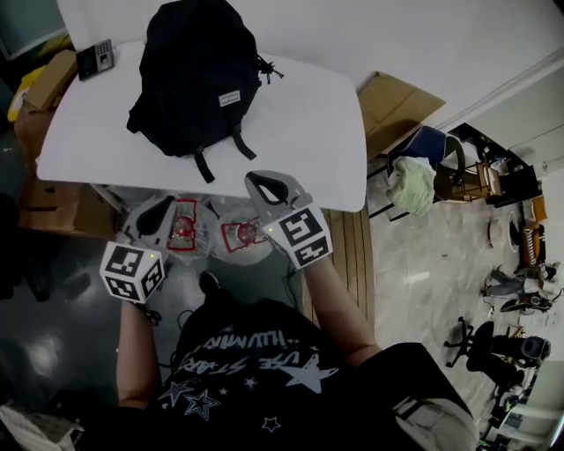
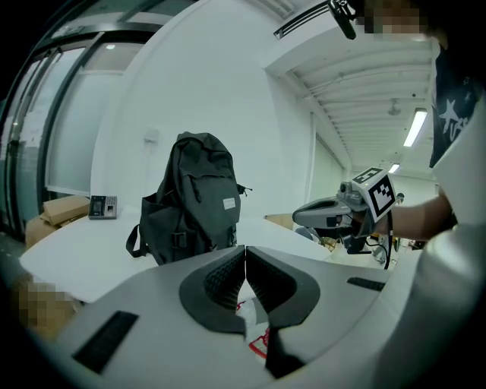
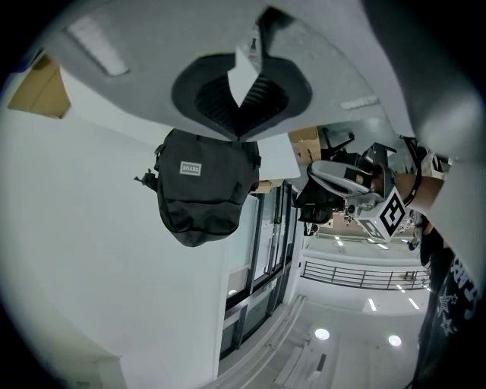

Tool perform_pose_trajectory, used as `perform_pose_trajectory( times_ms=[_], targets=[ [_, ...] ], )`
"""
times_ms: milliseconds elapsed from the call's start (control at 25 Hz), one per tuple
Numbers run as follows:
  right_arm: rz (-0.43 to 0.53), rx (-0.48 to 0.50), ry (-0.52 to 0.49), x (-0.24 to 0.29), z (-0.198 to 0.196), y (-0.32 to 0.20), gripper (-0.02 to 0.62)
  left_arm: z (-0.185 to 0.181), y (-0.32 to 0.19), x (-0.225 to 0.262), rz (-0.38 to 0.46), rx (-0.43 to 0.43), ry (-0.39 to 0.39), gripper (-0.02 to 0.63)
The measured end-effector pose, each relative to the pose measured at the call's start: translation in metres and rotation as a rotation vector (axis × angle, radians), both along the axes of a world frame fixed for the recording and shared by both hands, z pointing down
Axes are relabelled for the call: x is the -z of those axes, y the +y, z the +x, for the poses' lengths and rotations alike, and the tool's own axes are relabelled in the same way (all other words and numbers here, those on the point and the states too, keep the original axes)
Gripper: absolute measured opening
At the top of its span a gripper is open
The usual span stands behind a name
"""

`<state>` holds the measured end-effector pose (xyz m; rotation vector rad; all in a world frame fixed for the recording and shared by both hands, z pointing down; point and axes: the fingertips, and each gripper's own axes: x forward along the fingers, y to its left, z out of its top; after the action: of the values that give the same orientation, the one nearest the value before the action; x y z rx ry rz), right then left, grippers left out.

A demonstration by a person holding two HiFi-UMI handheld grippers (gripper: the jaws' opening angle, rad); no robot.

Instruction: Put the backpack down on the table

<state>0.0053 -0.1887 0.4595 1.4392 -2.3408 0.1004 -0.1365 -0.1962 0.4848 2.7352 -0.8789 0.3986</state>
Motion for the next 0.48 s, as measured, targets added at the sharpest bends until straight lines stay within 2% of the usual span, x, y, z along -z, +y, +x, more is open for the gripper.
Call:
perform_pose_trajectory(
  times_ms=[320,480],
  targets=[
    [0.01,-0.014,-0.026,0.009,0.061,0.065,0.0,0.056,0.068,0.011,0.016,-0.005,-0.014,0.009],
    [0.018,-0.003,-0.04,0.012,0.085,0.096,0.0,0.072,0.1,0.018,0.026,0.018,-0.027,0.009]
  ],
)
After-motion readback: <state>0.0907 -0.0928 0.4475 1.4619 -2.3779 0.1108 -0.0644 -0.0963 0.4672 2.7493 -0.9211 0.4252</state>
